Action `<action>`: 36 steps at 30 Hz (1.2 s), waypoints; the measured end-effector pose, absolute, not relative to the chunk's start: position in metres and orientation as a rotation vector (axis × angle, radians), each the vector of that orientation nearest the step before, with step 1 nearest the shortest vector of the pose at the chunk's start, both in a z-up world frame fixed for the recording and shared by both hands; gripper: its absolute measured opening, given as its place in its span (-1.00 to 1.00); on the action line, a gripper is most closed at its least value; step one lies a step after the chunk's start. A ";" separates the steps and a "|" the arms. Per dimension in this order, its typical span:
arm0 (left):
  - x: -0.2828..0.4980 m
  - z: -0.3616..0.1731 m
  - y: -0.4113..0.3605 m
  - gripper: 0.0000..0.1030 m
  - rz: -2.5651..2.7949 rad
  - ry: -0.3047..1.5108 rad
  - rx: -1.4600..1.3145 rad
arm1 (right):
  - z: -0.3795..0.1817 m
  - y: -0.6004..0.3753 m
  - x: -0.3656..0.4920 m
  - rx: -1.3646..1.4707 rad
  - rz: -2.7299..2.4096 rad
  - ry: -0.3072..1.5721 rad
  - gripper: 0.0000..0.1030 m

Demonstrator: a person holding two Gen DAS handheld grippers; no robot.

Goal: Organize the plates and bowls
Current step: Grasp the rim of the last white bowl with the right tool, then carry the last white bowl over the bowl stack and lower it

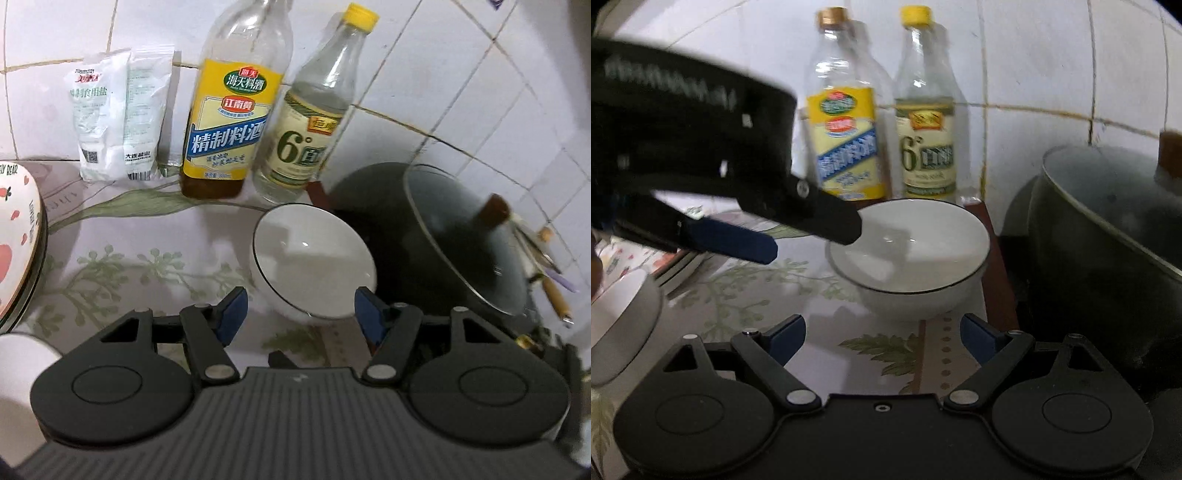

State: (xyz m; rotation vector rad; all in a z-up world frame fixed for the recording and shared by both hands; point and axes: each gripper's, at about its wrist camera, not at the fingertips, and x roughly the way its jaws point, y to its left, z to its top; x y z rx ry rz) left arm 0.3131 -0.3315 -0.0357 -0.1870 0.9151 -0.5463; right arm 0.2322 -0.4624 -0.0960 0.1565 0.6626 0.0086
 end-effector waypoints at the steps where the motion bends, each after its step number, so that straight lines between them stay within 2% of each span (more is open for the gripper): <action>1: 0.318 -0.039 -0.333 0.21 -0.526 0.925 -0.197 | -0.097 -0.466 0.235 0.170 0.013 0.664 0.81; 4: 0.324 -0.044 -0.338 0.13 -0.485 0.912 -0.193 | -0.102 -0.472 0.245 0.173 0.023 0.674 0.81; 6: 0.326 -0.048 -0.344 -0.08 -0.471 0.905 -0.172 | -0.105 -0.471 0.252 0.145 0.026 0.679 0.81; 11: 0.340 -0.064 -0.349 -0.13 -0.425 0.918 -0.188 | -0.109 -0.471 0.259 0.119 0.015 0.660 0.82; 18: 0.352 -0.072 -0.350 -0.56 -0.409 0.948 -0.219 | -0.111 -0.470 0.271 0.076 -0.003 0.666 0.85; 20: 0.351 -0.072 -0.351 -0.62 -0.416 0.947 -0.191 | -0.111 -0.473 0.274 0.089 0.007 0.669 0.87; 26: 0.342 -0.067 -0.347 -0.64 -0.429 0.939 -0.168 | -0.108 -0.472 0.267 0.106 0.017 0.664 0.77; 36: 0.306 -0.044 -0.332 -0.64 -0.459 0.880 -0.117 | -0.089 -0.455 0.235 0.091 0.020 0.612 0.76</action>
